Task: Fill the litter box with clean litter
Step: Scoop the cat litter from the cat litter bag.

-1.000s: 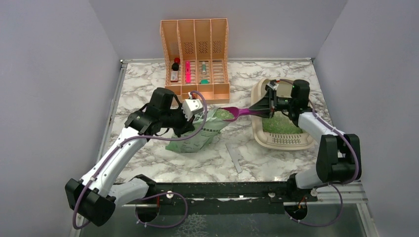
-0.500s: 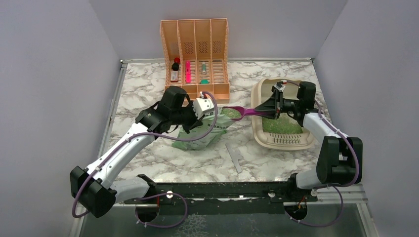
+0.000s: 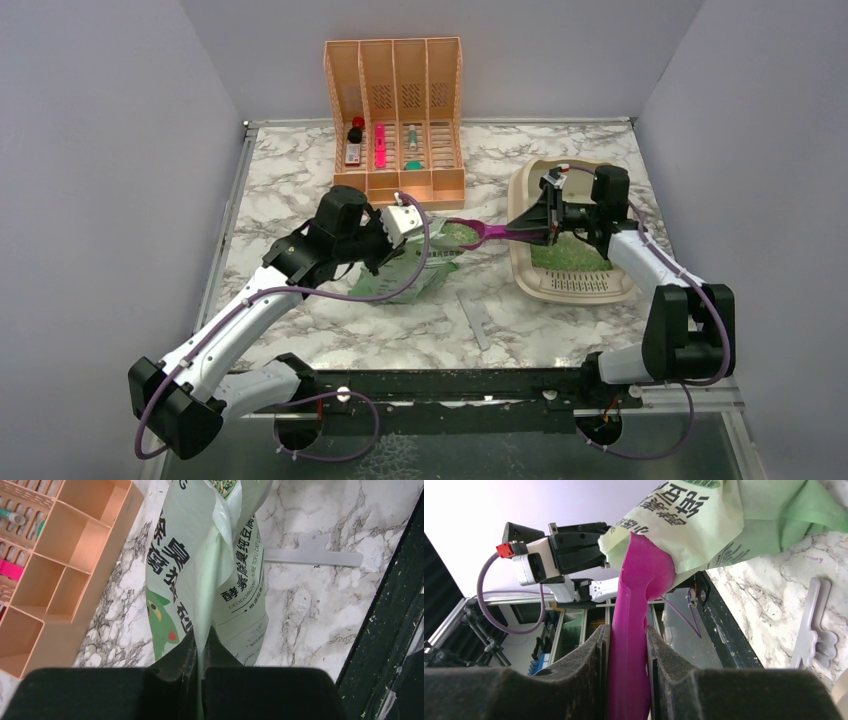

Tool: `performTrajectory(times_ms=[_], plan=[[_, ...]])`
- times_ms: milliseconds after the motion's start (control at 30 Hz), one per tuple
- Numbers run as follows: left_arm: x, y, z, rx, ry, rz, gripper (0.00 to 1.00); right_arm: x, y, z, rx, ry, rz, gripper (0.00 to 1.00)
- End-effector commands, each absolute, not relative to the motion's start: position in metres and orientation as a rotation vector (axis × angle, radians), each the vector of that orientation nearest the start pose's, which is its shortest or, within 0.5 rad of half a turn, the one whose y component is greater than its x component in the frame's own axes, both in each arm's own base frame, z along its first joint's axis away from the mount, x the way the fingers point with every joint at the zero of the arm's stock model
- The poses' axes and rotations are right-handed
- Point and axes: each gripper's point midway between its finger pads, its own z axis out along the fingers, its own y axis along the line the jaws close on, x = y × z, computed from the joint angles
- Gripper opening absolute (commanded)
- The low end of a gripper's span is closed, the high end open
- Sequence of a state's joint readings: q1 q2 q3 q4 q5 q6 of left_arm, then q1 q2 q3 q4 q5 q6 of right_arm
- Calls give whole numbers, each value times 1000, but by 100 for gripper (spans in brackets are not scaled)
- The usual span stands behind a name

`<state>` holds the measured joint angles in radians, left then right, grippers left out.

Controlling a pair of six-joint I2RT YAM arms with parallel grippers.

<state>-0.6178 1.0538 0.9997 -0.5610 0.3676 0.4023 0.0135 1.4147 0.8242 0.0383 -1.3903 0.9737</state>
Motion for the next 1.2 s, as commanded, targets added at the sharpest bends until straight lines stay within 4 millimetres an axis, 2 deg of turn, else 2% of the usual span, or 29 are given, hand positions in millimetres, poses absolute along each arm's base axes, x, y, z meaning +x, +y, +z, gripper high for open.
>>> performTrajectory(times_ms=[0,133,267,633,800,933,1067,1167], plan=[[244,-232,255,1158,1669,-513,0,254,186,242,37,2199,2019,1],[245,-231,254,1145,1683,-510,0,256,183,241,52,2198,2018,1],[246,-228,252,1136,1690,-494,0,263,169,238,109,2178,1996,1],[241,-248,254,1173,1677,-621,0,259,172,232,121,2226,1951,1],[226,-252,259,1210,1603,-690,0,258,172,231,138,2244,1938,1],[222,-252,265,1176,1614,-719,0,262,172,237,166,2234,1959,1],[216,-255,258,1189,1623,-762,0,261,173,245,121,2207,1945,1],[214,-254,251,1214,1611,-755,0,258,172,239,132,2209,1945,1]])
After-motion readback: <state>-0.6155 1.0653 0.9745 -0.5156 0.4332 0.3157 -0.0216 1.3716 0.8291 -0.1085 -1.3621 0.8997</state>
